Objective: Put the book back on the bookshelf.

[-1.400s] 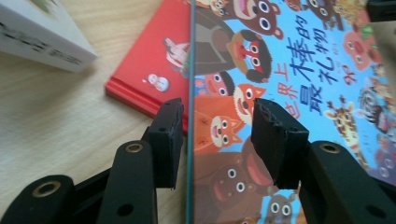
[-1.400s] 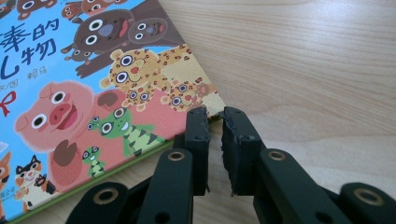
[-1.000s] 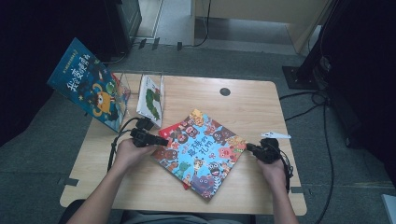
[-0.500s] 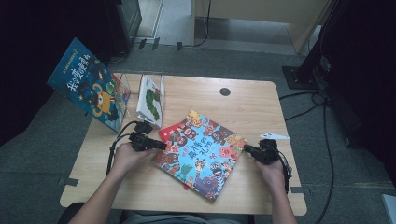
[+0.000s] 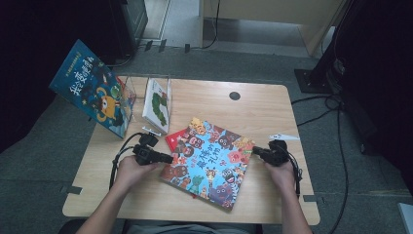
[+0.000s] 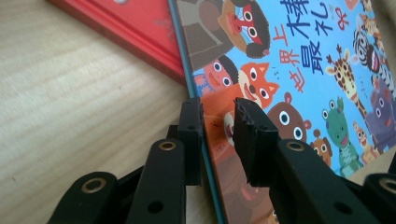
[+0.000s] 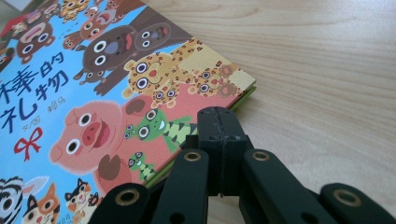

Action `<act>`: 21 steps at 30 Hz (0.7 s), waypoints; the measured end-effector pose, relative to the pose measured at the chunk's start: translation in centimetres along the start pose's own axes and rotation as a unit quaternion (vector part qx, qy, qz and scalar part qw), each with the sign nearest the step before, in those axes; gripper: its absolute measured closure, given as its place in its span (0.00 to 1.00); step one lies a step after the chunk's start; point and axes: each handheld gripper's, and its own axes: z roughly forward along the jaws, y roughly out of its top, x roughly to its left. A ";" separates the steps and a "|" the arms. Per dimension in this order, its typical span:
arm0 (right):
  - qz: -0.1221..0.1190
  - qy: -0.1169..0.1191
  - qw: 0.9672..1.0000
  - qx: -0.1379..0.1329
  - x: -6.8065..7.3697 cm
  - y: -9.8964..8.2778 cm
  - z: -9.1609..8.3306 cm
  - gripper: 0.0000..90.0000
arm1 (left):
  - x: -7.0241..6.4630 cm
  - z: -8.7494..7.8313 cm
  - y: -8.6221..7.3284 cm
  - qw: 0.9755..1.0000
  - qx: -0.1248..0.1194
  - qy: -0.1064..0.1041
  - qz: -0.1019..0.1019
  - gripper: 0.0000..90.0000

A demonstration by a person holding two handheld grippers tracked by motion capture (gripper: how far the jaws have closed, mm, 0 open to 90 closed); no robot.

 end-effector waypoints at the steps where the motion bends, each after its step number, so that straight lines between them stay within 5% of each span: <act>1: -0.001 0.000 1.000 -0.001 0.0 0.1 0.1 1.00 | -0.1 0.0 -0.1 1.000 0.001 -0.001 -0.004 0.81; 14: -0.012 0.009 1.000 0.000 0.4 1.4 1.6 1.00 | -0.3 0.1 -1.0 1.000 -0.020 0.012 -0.019 0.71; 21: -0.014 0.016 1.000 0.007 0.3 1.4 1.6 1.00 | 0.6 0.2 -0.6 0.999 -0.023 0.000 -0.037 0.64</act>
